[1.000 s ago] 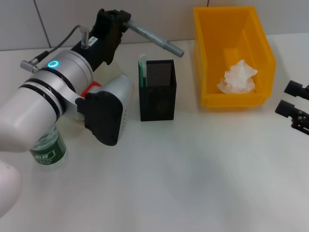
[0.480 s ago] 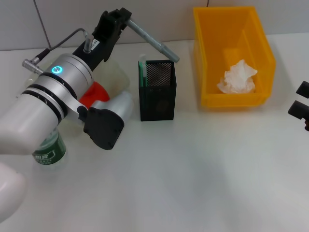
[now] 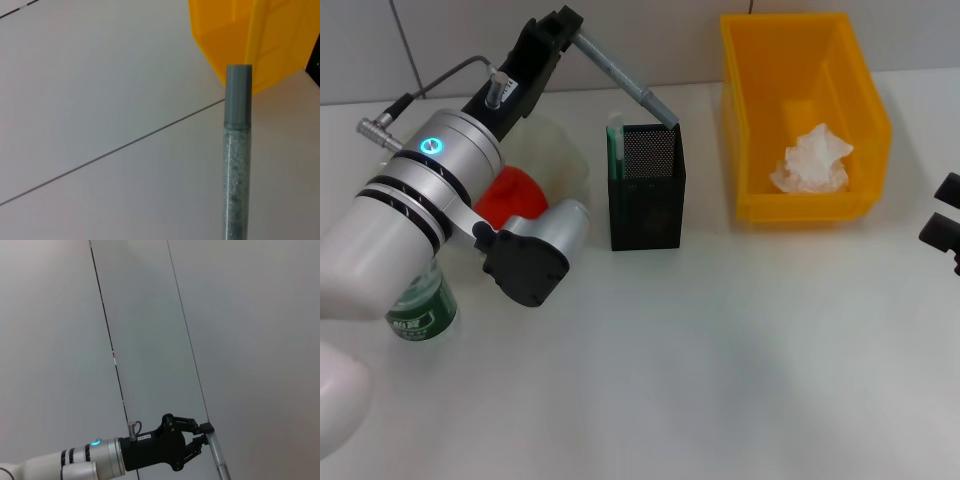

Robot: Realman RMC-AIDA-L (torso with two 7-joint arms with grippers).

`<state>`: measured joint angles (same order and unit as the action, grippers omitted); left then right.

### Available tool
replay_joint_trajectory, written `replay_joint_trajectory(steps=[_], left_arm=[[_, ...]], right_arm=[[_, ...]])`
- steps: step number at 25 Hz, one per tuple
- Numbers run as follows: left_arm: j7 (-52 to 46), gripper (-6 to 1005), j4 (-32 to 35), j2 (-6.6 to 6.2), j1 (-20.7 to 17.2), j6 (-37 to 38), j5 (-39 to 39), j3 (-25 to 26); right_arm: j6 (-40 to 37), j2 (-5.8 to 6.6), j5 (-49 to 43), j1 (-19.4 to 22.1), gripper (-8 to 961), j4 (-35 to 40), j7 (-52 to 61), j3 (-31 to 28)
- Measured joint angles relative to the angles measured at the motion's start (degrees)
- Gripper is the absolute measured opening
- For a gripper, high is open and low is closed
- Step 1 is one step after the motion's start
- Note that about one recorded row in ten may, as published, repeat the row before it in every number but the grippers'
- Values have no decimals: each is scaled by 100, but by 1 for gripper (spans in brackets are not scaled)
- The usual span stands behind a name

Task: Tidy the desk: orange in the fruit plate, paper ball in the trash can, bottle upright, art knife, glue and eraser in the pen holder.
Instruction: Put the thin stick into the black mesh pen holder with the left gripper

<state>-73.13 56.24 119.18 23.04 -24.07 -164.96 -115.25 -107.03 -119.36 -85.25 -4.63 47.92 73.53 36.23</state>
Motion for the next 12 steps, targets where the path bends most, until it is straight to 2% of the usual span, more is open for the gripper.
replay_joint_trajectory(steps=[12], left_arm=[[1084,163,-179,0,50,-239,8,-232]], right_arm=[[-64,12,-18,5,581,-24,60,-46]])
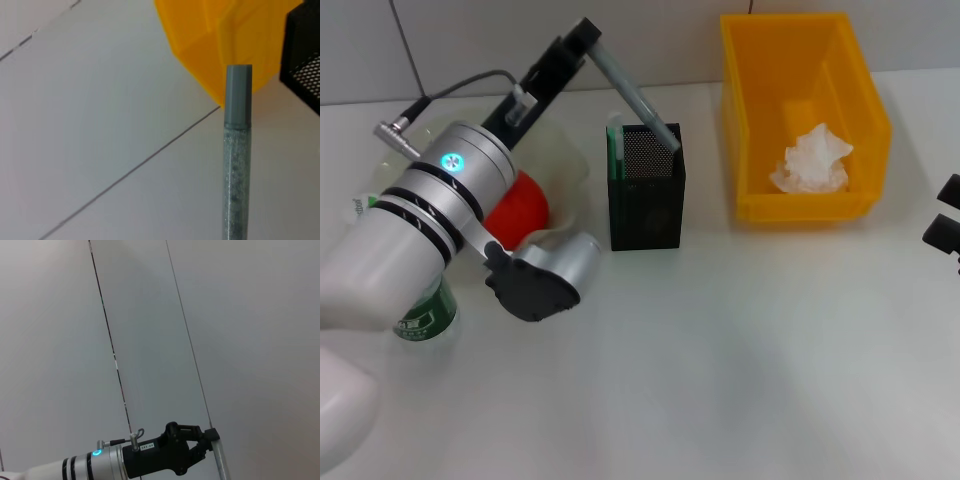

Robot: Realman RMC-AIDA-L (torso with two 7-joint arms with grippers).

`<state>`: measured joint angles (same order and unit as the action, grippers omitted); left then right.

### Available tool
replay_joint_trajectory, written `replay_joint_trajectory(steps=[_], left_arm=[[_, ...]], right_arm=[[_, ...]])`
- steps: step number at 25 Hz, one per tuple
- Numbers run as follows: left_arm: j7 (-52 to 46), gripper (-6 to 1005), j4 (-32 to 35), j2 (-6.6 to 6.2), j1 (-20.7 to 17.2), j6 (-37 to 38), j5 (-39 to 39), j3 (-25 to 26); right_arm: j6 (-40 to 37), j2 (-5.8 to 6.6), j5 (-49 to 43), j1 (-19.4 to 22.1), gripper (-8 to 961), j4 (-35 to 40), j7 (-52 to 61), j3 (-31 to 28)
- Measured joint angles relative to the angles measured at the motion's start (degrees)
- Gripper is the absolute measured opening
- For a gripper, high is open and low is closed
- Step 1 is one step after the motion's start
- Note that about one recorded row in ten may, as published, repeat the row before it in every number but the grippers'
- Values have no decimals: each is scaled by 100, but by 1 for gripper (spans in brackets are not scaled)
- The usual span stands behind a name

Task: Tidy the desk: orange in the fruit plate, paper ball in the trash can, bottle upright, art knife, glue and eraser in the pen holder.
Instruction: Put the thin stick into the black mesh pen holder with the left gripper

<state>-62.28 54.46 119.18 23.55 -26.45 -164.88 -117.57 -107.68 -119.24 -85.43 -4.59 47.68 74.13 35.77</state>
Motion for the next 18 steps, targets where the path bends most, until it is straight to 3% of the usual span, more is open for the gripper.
replay_joint_trajectory(steps=[6,12,18], left_arm=[[327,163,-94,0,56,-119,58,-26],[1036,163,-455,0,264,-569,814,-177],[1115,163,-582,0,268,-700,922,-304]], right_arm=[[-1,6,-17,-6,581,-5,49,0],[-59,7,-25,3,581,-4,65,0],[-74,6,-27,11,581,-4,66,0]])
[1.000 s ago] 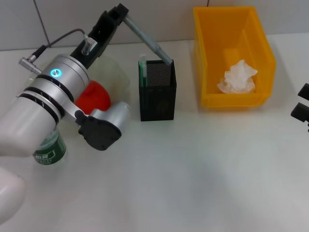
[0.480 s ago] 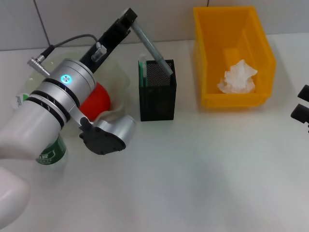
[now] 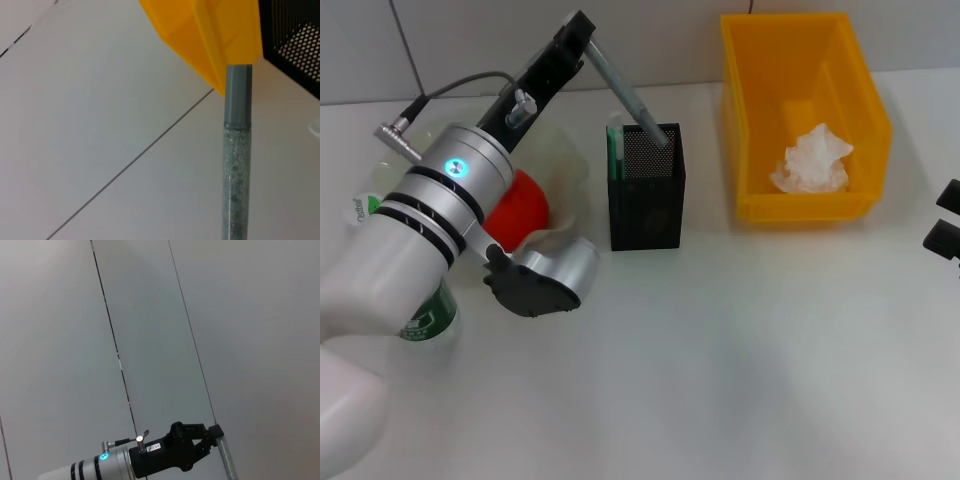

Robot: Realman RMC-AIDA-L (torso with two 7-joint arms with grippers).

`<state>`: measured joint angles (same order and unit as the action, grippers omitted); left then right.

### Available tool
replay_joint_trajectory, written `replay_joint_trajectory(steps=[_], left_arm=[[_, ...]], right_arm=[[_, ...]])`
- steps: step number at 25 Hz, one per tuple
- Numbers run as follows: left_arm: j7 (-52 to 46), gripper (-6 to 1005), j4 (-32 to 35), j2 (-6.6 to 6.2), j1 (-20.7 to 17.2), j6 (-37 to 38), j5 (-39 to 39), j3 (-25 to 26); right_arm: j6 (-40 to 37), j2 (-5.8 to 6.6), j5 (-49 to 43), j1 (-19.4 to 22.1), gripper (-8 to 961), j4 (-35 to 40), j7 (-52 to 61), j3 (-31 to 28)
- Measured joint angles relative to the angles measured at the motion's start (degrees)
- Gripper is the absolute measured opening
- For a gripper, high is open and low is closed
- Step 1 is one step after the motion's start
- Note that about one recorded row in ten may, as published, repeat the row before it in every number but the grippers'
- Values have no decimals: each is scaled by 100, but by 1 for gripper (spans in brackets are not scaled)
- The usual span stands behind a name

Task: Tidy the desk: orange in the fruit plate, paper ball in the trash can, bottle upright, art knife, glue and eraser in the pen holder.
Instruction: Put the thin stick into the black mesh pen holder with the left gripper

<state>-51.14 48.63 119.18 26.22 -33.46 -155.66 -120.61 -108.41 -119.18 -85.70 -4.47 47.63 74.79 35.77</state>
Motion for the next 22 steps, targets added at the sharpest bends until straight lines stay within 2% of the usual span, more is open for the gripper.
replay_joint_trajectory(steps=[22], left_arm=[[183,163,-197,0,38,-212,-10,-97]], right_arm=[[-162,7,-3,8,582,53,87,-31]])
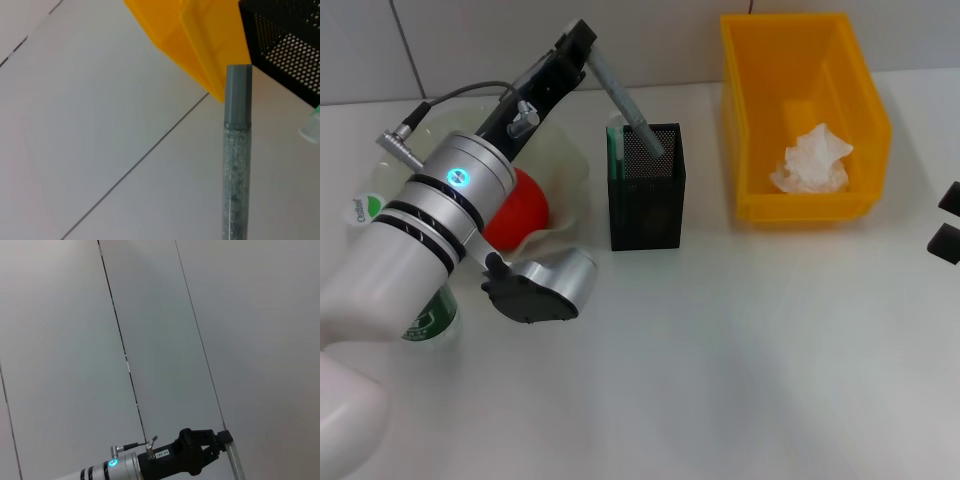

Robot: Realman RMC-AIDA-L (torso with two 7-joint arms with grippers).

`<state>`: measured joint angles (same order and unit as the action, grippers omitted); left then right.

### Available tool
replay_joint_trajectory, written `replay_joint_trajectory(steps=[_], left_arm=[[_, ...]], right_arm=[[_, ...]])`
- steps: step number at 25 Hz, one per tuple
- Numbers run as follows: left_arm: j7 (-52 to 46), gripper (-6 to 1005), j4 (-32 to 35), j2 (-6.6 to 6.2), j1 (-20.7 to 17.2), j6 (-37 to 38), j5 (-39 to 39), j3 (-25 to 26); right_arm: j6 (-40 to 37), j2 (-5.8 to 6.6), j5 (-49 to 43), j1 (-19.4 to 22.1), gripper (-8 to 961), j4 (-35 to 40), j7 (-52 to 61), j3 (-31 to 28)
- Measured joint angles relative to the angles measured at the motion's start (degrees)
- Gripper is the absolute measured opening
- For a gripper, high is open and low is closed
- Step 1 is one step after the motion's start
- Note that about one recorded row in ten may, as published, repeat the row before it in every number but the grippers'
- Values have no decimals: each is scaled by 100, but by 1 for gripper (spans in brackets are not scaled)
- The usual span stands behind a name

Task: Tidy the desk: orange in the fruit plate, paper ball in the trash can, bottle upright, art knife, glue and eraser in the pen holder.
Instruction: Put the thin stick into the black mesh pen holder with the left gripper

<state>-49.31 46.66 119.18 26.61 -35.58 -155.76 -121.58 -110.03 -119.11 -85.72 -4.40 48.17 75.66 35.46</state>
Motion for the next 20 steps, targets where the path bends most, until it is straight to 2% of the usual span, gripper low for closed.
replay_joint_trajectory(steps=[10,20], left_arm=[[823,163,-45,0,3,-293,-21,-55],[1144,163,-45,0,3,-383,-30,-205]], right_arm=[[-13,2,-6,1,582,5,33,-13],[-99,2,-6,33,583,76,75,-49]])
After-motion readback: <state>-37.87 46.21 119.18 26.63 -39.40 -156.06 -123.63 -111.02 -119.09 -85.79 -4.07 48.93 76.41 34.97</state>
